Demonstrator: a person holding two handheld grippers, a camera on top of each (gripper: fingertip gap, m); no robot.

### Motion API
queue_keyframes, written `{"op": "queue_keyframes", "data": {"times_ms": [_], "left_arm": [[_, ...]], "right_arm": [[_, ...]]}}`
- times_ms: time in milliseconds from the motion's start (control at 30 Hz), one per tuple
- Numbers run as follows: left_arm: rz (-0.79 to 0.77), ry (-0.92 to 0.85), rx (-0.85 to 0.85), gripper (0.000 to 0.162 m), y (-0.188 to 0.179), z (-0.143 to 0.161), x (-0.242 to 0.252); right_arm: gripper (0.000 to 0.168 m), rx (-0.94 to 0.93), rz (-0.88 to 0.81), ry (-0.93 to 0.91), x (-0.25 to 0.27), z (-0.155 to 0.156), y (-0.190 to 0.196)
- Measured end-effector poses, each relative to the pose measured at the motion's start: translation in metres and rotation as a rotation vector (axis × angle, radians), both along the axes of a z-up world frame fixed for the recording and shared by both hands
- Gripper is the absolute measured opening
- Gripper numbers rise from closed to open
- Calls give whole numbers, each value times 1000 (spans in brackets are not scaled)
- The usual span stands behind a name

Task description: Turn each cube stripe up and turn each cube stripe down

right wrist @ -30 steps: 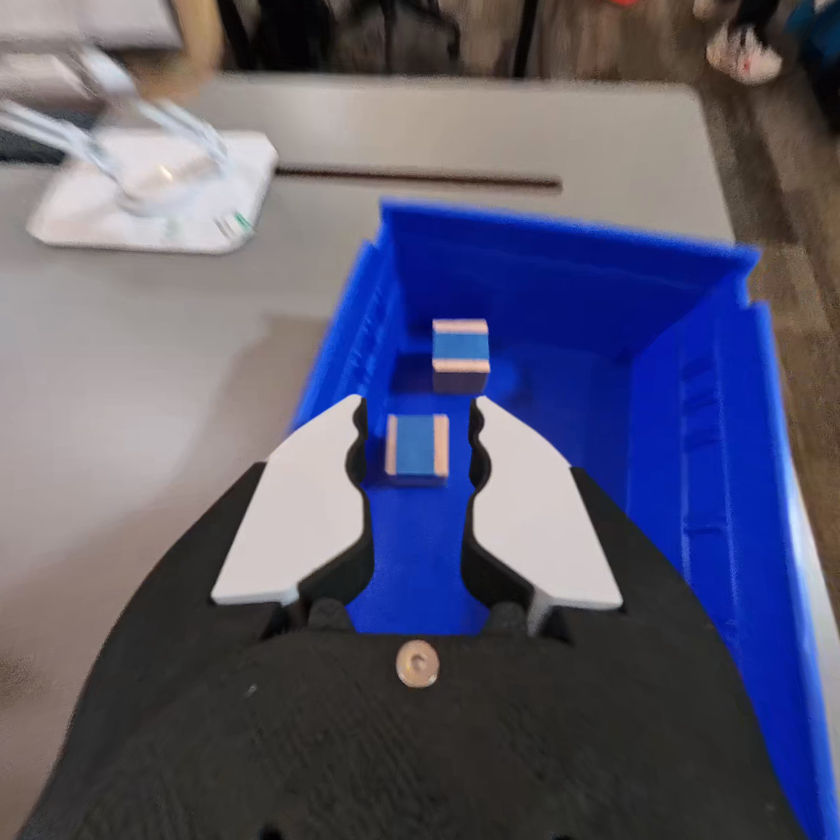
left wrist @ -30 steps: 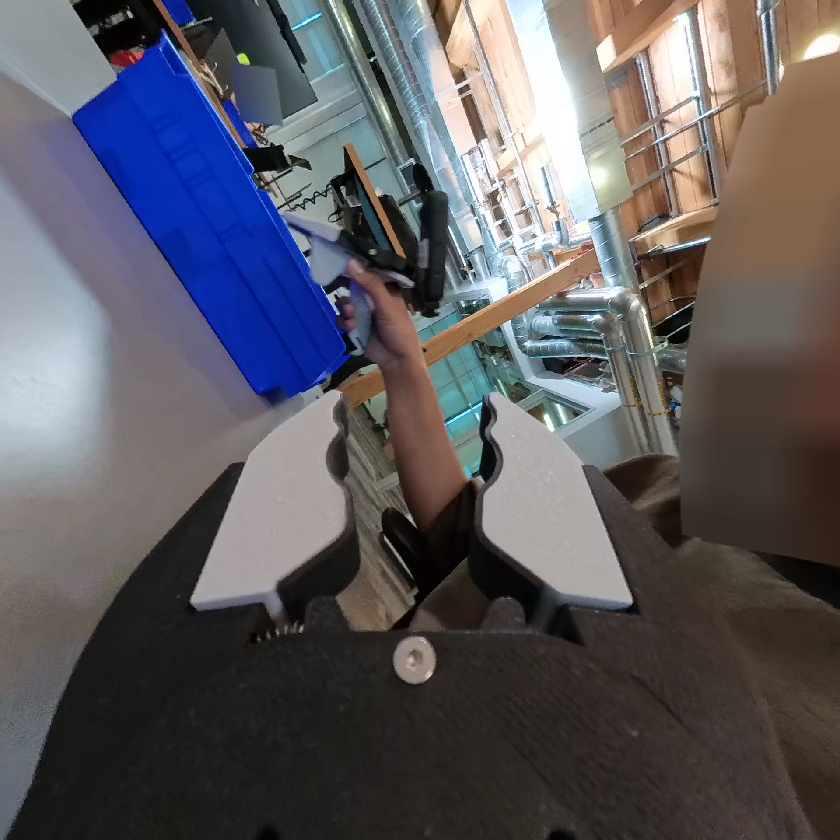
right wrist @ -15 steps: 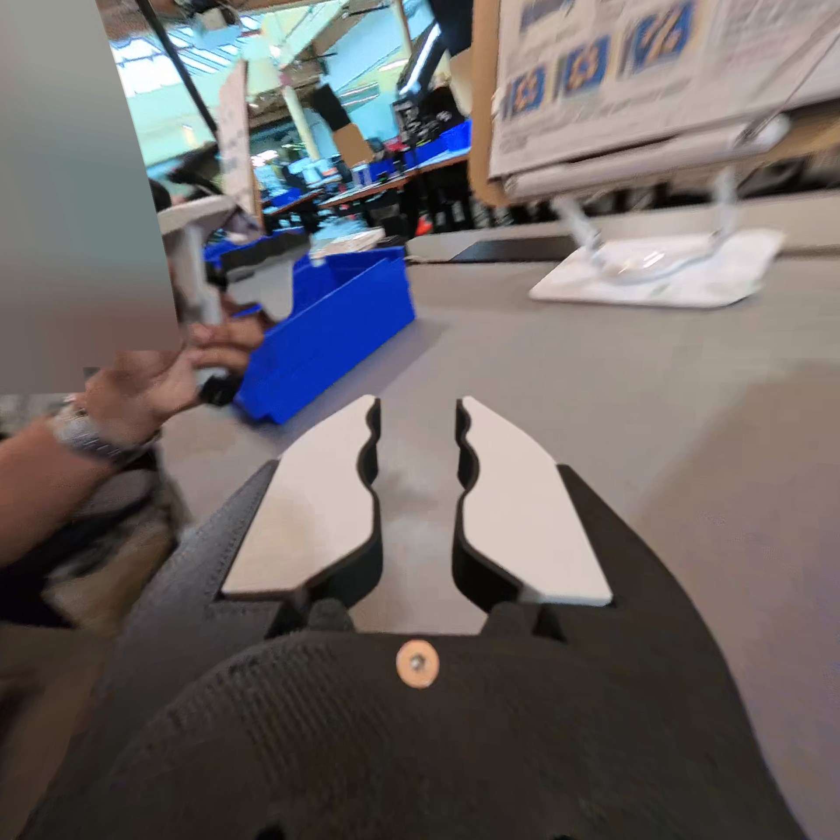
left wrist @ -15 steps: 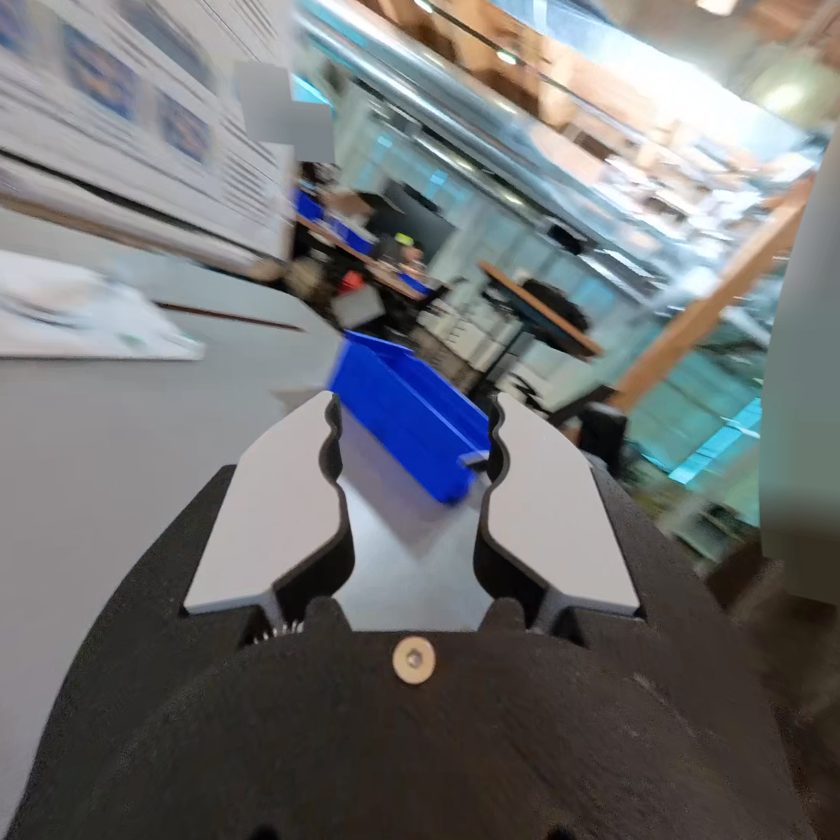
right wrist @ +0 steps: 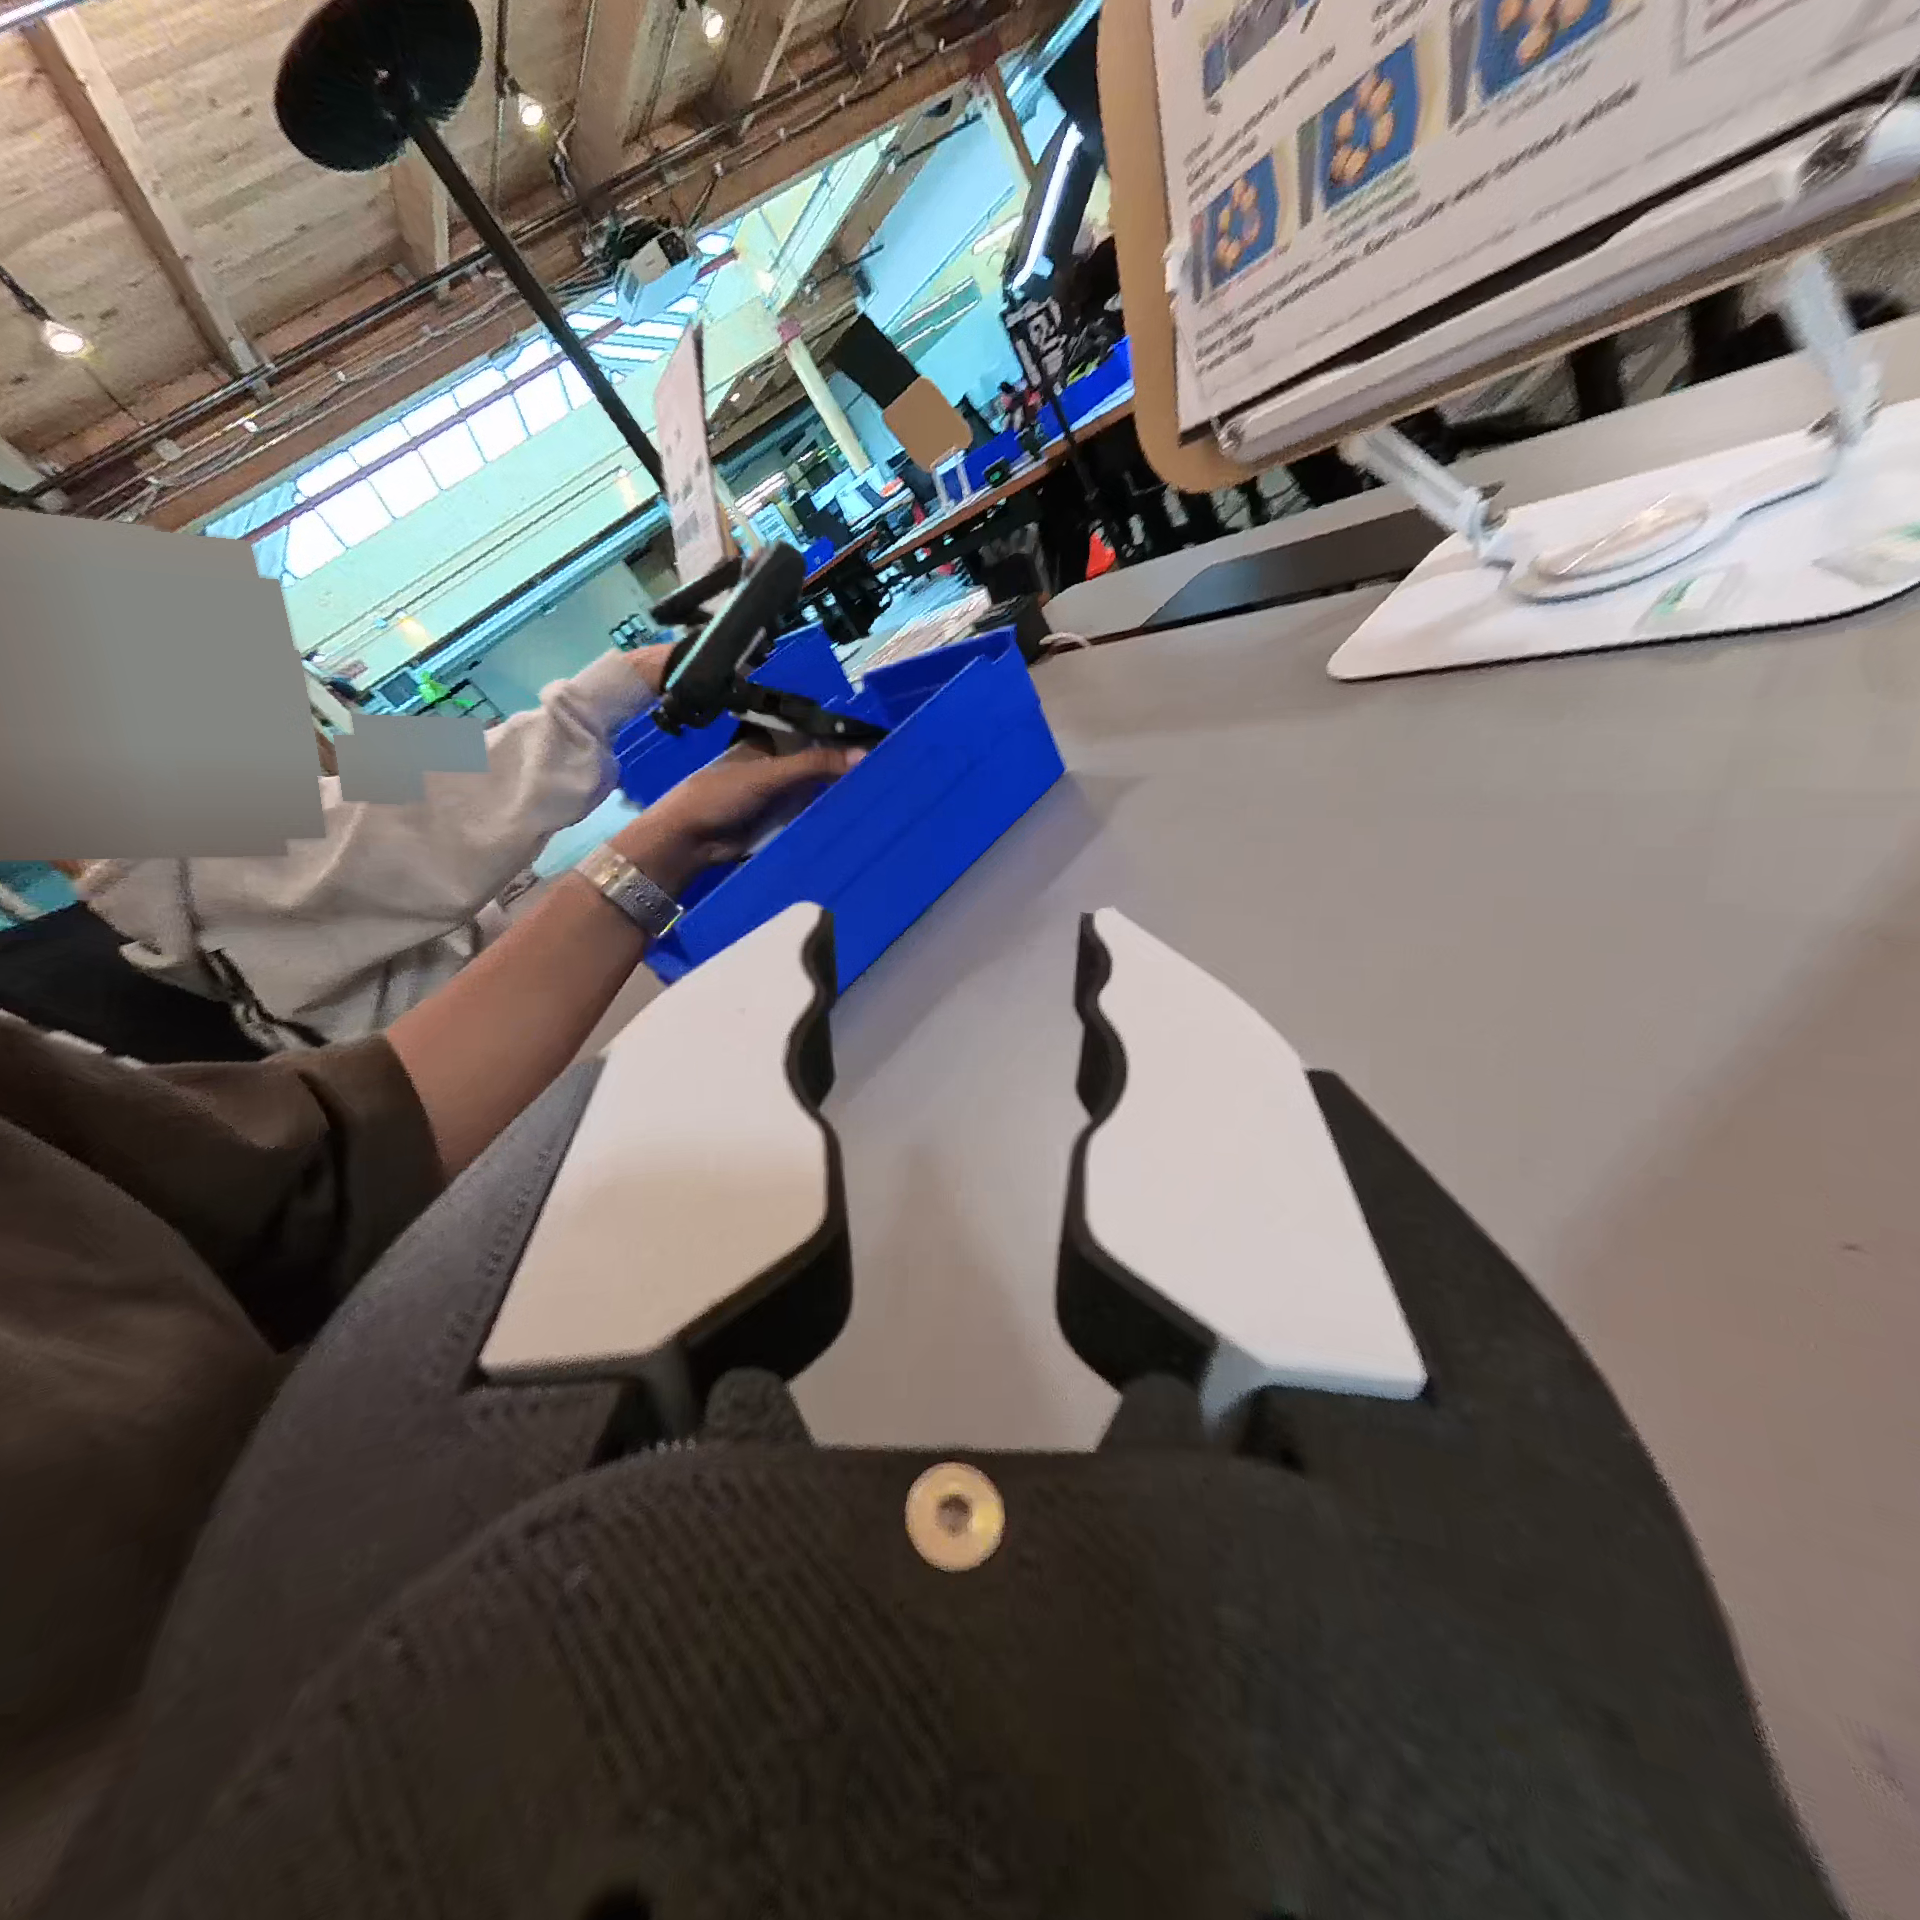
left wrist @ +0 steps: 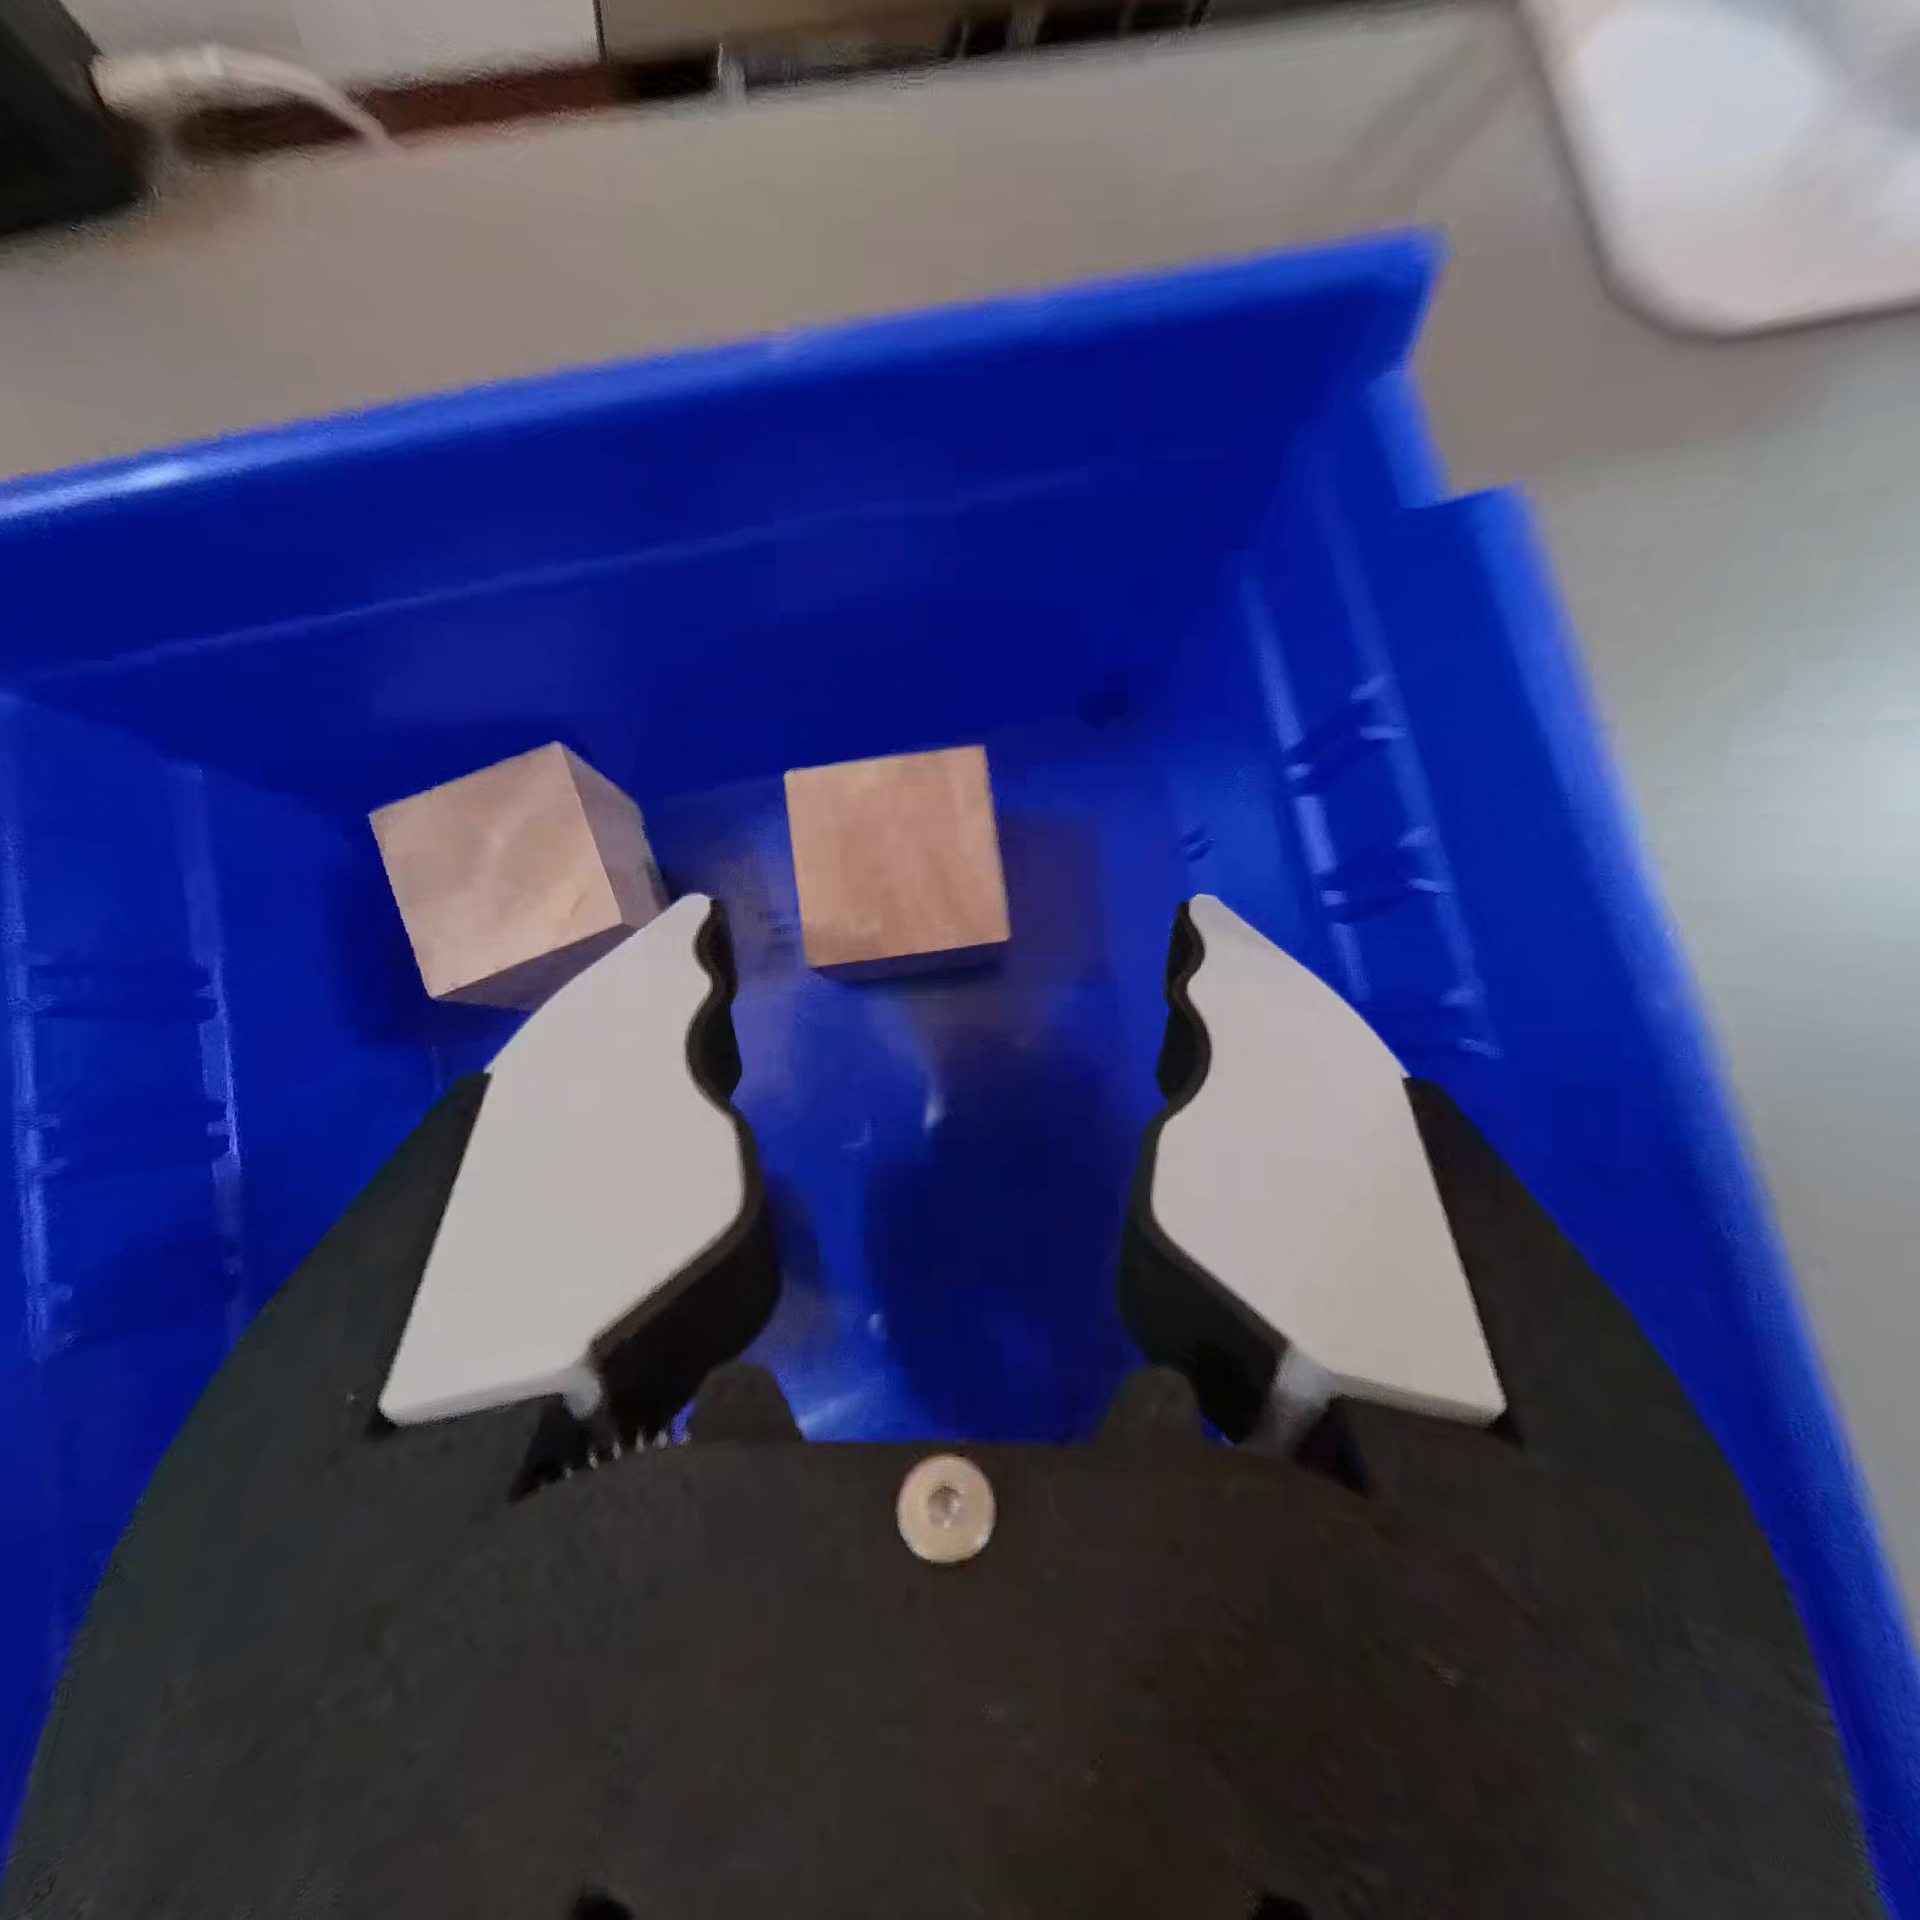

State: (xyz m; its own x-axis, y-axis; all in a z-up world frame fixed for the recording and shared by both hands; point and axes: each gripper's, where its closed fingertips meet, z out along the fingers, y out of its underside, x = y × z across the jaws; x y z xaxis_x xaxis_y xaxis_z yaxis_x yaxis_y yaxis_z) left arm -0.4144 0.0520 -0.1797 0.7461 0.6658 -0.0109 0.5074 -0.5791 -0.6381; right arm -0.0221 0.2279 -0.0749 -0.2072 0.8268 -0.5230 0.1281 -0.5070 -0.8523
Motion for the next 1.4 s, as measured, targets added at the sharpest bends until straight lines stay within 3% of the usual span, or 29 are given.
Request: {"op": "queue_keyframes", "data": {"times_ms": [133, 167, 200, 333, 400, 467, 600, 733, 833, 933, 1133, 1200, 1300, 1400], "left_arm": [[34, -78, -115, 79, 4, -31, -7], [33, -86, -136, 69, 4, -35, -7], [38, -56, -159, 47, 2, -34, -11], [60, 82, -129, 46, -12, -2, -18], [34, 118, 63, 46, -6, 37, -11], [-102, 59, 396, 46, 19, 87, 22], [-456, -281, 1019, 46, 58, 179, 135], [-682, -677, 1325, 46, 72, 219, 244], [-746, -924, 1403, 46, 85, 209, 305], [-727, -1084, 1418, 46, 103, 176, 350], [-652, -1298, 1351, 45, 120, 131, 389], [-661, -1339, 1333, 45, 121, 127, 398], [-651, -1381, 1333, 46, 122, 126, 401], [-658, -1415, 1314, 46, 122, 124, 401]], "right_arm": [[43, 11, -37, 4, 0, 1, 9], [43, 4, -28, -1, -1, 0, 8], [43, 0, -21, -4, -2, -1, 7], [42, 44, -24, -10, -3, -2, 6], [41, 72, -24, -16, -4, -3, 5], [41, 79, -17, -21, -7, -6, 3], [44, 43, 20, 9, -13, 0, -10], [60, 149, 27, 72, -12, 11, -29], [71, 267, 62, 128, -8, 18, -50], [75, 408, 12, 210, -1, 32, -56], [73, 611, -41, 246, 8, 30, -59], [69, 637, -31, 227, 6, 24, -61], [45, 678, -33, 213, 5, 18, -59], [44, 681, -13, 210, 5, 17, -58]]}}
